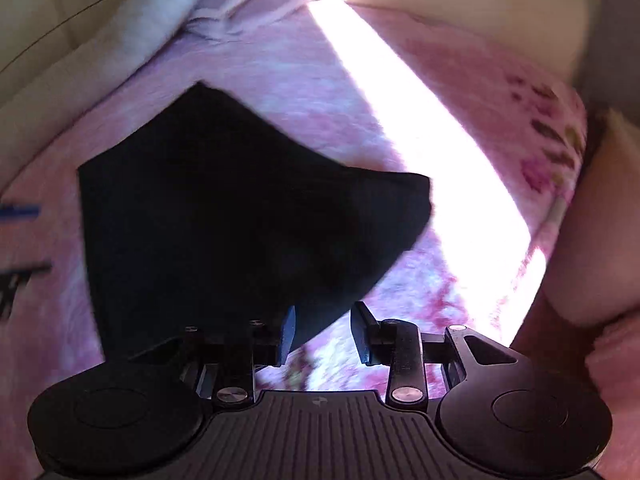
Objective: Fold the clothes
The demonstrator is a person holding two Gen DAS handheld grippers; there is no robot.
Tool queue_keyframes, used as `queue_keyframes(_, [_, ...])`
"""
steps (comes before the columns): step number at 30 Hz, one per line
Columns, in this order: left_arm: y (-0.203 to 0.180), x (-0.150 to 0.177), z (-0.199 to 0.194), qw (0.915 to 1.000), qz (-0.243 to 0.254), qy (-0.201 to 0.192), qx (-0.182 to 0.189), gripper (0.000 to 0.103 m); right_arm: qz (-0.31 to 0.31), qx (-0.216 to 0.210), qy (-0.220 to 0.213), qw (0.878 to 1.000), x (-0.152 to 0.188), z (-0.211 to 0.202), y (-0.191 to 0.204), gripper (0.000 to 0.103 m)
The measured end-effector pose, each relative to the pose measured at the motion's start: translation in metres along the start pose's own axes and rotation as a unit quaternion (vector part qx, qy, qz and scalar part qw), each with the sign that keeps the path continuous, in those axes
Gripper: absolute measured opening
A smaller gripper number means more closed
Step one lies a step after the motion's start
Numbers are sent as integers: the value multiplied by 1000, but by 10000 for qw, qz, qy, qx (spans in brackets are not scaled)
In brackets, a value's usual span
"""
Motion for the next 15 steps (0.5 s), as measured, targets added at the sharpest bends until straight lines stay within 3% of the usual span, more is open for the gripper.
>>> queue_keyframes(3, [-1, 15, 19, 9937, 1097, -194, -103, 65, -1263, -299, -199, 9913, 20, -16, 72, 49])
queue_keyframes(5, [-3, 24, 31, 9866, 1610, -257, -41, 65, -2058, -508, -273, 9769, 36, -16, 116, 49])
queue_keyframes(7, [-6, 32, 41, 9801, 1960, -301, 78, 65, -2868, -446, -316, 9564, 52, -7, 147, 49])
queue_keyframes(9, [-5, 38, 50, 9761, 2139, -345, 164, 65, -3627, -210, -312, 9311, 69, 8, 169, 49])
queue_keyframes(11, [0, 45, 60, 9758, 2145, -382, 196, 66, -4063, 58, -139, 9136, 78, 29, 177, 49])
queue_keyframes(13, [-1, 46, 67, 9760, 2130, -413, 194, 67, -4350, 234, -146, 9000, 84, 42, 179, 50])
queue_keyframes(15, [-7, 46, 69, 9750, 2168, -452, 189, 73, -4447, 303, -271, 8948, 84, 46, 177, 49])
Point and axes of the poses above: each gripper's, at about its wrist camera, not at the fingertips, and z roughly the way its jaws point, y to its left, x to its underside, the point moved 3 cm from there along z, roughly the way its jaws point, and after that the axes turned 8 degrees about -y, right-handed, at the moved point
